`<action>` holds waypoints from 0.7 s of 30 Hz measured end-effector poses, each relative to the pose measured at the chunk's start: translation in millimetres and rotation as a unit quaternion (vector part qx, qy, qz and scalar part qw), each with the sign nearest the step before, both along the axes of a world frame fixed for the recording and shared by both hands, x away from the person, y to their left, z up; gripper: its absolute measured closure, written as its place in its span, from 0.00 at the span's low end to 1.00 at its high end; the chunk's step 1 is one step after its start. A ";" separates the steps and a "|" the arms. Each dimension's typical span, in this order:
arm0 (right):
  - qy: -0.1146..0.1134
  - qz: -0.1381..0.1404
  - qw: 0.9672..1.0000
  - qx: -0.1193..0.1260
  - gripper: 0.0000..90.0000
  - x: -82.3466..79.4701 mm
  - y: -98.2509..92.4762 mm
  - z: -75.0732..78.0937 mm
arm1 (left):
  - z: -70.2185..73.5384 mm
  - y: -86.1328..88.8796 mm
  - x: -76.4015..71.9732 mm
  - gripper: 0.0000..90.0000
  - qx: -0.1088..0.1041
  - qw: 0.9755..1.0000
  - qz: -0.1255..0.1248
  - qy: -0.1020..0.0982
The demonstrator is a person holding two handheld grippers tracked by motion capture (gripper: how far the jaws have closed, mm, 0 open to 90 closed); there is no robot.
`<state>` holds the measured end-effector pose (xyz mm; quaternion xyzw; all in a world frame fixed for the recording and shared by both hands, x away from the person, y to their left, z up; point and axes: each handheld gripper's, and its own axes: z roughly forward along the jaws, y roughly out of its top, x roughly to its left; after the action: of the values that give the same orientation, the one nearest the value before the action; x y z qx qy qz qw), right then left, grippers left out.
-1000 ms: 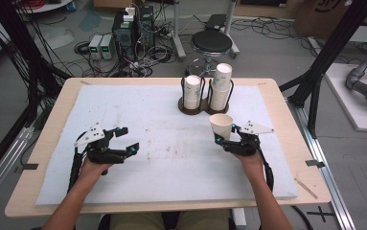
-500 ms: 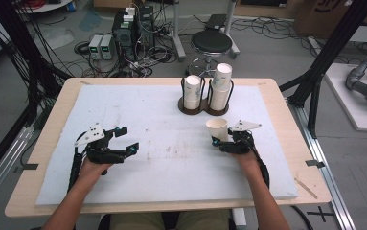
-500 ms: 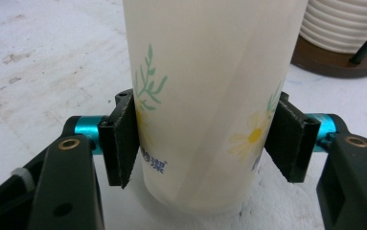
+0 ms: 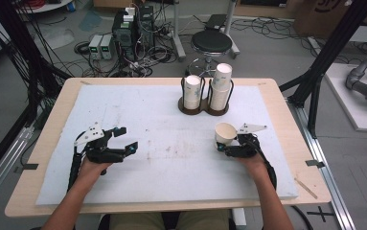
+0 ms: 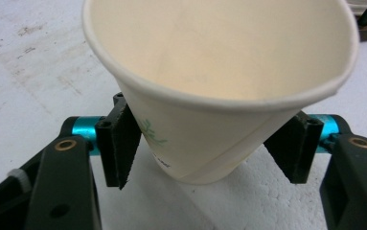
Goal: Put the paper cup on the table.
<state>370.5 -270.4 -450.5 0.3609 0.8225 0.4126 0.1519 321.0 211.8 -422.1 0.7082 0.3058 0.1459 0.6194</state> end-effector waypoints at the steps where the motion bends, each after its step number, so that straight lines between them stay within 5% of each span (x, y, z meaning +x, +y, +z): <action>1: 0.000 -0.001 1.000 0.004 0.34 -0.5 -0.6 0.1 | 0.0 0.5 0.0 0.19 0.000 1.000 0.000 0.002; 4: 0.004 -0.012 1.000 0.009 0.25 -1.2 -2.0 0.1 | -0.3 0.1 0.2 0.19 0.002 1.000 -0.001 0.002; 10: 0.014 -0.008 1.000 0.001 0.24 -8.4 -5.3 2.1 | -0.5 0.6 0.8 0.19 0.000 1.000 -0.002 0.003; 21: -0.036 -0.028 0.999 0.028 0.24 -52.6 -27.0 24.6 | 3.1 14.9 0.1 0.19 -0.020 0.999 0.031 -0.009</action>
<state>317.9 -297.4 -425.9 0.3727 0.7941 0.4439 0.1829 321.1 226.7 -418.9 0.6844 0.3251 0.1647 0.6315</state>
